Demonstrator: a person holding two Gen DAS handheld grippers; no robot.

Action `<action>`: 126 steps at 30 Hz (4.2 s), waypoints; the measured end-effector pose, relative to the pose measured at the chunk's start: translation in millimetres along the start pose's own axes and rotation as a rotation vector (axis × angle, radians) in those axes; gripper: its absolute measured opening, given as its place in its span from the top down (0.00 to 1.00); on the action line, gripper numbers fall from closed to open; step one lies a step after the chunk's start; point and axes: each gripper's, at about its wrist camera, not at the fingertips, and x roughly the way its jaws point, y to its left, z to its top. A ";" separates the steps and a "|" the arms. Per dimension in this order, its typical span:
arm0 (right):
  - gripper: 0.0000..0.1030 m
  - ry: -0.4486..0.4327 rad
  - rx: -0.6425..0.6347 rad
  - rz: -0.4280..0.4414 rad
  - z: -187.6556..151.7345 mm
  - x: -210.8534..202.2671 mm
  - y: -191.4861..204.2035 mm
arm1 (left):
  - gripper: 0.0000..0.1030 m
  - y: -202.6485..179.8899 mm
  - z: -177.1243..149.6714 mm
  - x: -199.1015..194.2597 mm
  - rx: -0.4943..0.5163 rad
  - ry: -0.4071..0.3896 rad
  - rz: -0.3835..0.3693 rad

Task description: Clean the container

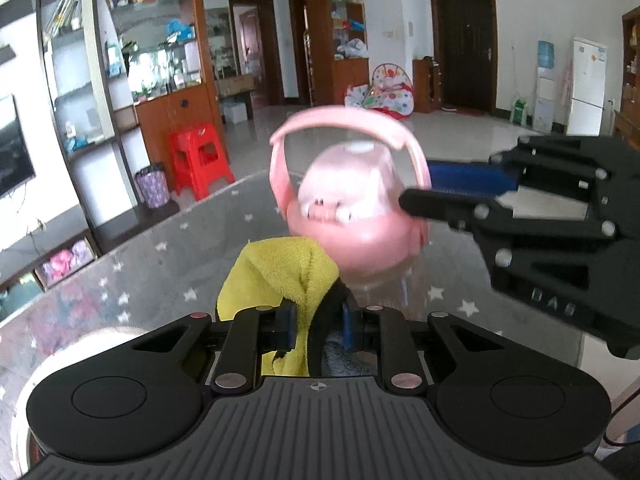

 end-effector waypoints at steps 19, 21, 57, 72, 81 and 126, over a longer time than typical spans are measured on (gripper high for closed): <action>0.81 -0.010 -0.026 -0.005 -0.2 1.3 -4.6 | 0.80 -24.2 -16.0 18.5 0.086 0.028 -0.080; 0.81 -0.011 -0.029 -0.006 -0.2 1.4 -5.1 | 0.80 -25.5 -18.3 22.1 0.087 0.036 -0.090; 0.82 0.000 -0.014 -0.026 -5.6 -0.3 -15.3 | 0.80 -19.0 -40.5 29.5 0.016 0.100 -0.133; 0.82 -0.002 -0.034 -0.026 -11.2 6.6 -15.0 | 0.80 9.2 -0.1 4.5 0.008 0.018 -0.032; 0.82 -0.005 -0.054 -0.042 -10.5 6.5 -21.0 | 0.80 1.6 -1.0 12.2 0.034 0.040 -0.072; 0.90 -0.033 0.028 -0.112 -15.0 24.3 -61.5 | 0.79 -6.8 4.1 30.3 0.020 0.049 -0.080</action>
